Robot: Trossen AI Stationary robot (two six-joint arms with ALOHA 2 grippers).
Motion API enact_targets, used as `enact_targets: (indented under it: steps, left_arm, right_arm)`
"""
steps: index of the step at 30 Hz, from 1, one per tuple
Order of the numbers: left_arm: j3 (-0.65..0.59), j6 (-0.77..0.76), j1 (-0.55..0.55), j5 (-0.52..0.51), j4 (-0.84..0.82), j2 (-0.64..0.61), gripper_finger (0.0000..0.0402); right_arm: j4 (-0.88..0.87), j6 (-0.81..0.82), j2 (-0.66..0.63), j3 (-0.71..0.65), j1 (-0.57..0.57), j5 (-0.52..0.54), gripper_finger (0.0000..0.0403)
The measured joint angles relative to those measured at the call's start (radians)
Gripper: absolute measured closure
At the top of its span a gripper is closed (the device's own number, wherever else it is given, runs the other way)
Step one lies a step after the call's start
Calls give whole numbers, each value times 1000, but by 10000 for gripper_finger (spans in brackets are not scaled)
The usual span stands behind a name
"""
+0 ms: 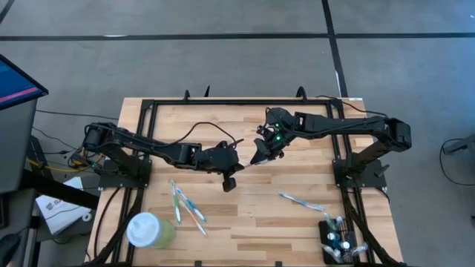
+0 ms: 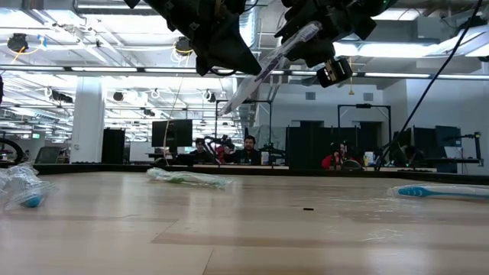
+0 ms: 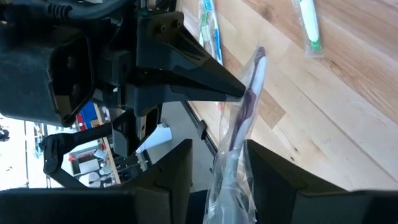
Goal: Pick & Place toothbrushing station
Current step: Put the purple toothbrush into the black organizer
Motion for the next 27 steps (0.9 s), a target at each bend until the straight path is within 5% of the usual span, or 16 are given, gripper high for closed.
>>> enact_targets:
  steps: [11, 27]
  left_arm:
    - [0, 8, 0, 0, 2, 0, 402]
    - [0, 37, 0, 37, 8, 0, 402]
  right_arm:
    - [-48, 0, 0, 0, 0, -20, 308]
    - [-51, 0, 0, 0, -9, -10, 310]
